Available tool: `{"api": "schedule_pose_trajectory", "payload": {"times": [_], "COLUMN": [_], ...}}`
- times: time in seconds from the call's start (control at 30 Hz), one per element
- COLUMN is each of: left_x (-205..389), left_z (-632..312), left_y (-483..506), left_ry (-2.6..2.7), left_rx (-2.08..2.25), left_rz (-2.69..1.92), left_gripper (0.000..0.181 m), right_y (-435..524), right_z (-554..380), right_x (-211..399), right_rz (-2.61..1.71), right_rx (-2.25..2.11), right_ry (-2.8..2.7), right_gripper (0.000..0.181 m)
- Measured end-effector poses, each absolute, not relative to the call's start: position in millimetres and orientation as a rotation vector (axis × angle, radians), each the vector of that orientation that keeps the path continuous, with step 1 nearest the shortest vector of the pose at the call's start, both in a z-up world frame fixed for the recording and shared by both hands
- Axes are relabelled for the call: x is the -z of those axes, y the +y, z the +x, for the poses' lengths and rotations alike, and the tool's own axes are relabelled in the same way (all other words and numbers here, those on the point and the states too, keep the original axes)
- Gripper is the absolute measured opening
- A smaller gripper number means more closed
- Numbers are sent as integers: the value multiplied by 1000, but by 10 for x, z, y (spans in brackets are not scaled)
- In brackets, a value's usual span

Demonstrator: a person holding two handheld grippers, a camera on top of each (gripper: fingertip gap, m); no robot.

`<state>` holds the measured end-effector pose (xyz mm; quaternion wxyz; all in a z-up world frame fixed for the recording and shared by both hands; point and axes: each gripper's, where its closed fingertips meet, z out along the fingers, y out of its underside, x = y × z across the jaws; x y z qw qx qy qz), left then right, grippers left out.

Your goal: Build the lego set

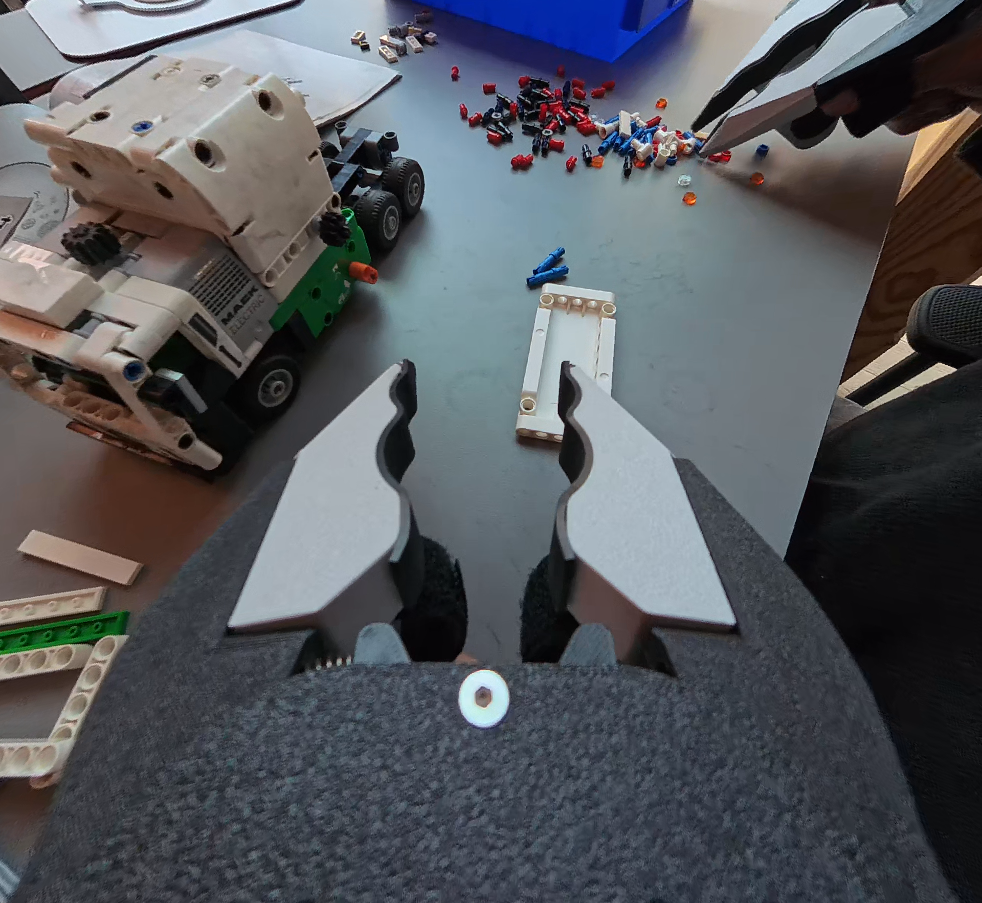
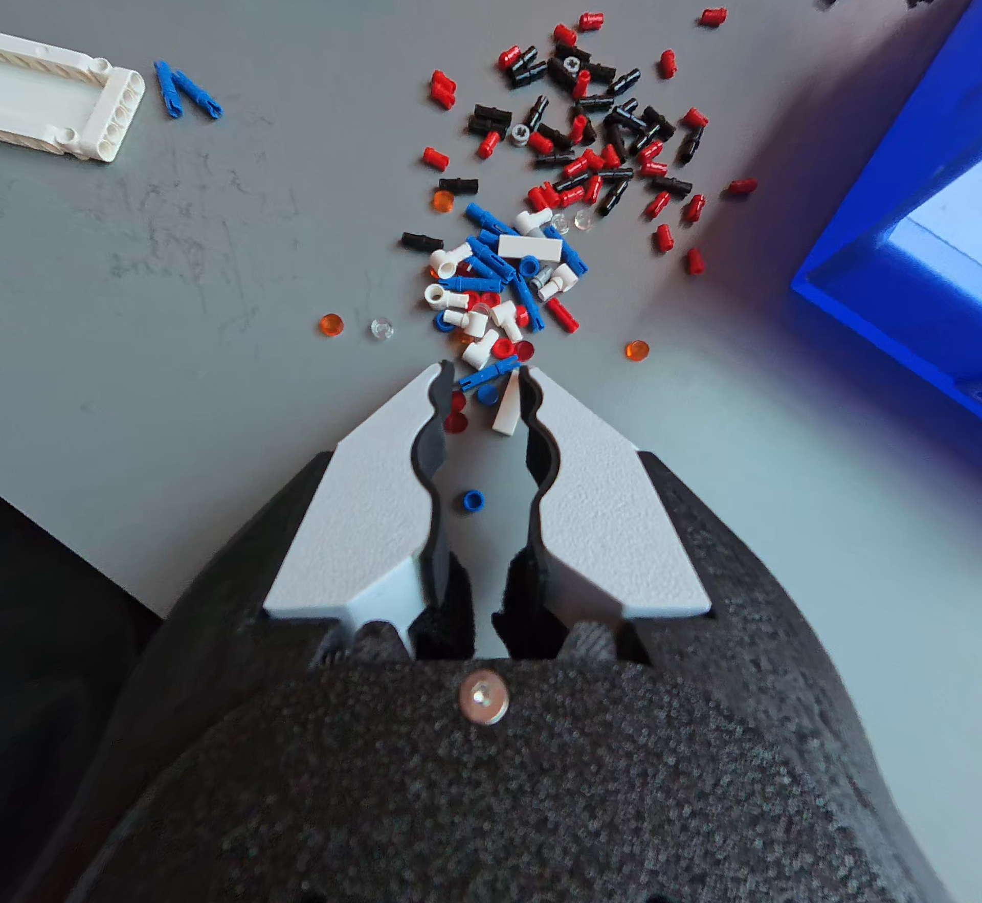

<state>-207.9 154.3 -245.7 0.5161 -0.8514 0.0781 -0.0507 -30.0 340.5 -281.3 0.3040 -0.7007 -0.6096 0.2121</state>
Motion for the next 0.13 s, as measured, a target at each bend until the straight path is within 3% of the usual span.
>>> {"api": "schedule_pose_trajectory", "payload": {"times": [0.03, 0.13], "left_x": [2456, 2459], "left_z": [-2082, -2086], "left_y": [1543, 1544], "left_ry": [186, 183], "left_rx": [121, 120], "left_rz": [-2045, -2046], "left_gripper": [52, 52], "right_y": [3410, 3438], "right_z": [-306, -313], "right_x": [2815, 2816], "right_rz": [-1856, -1844], "right_rx": [-566, -553], "right_ry": [-1618, -1625], "right_gripper": [24, 16]}}
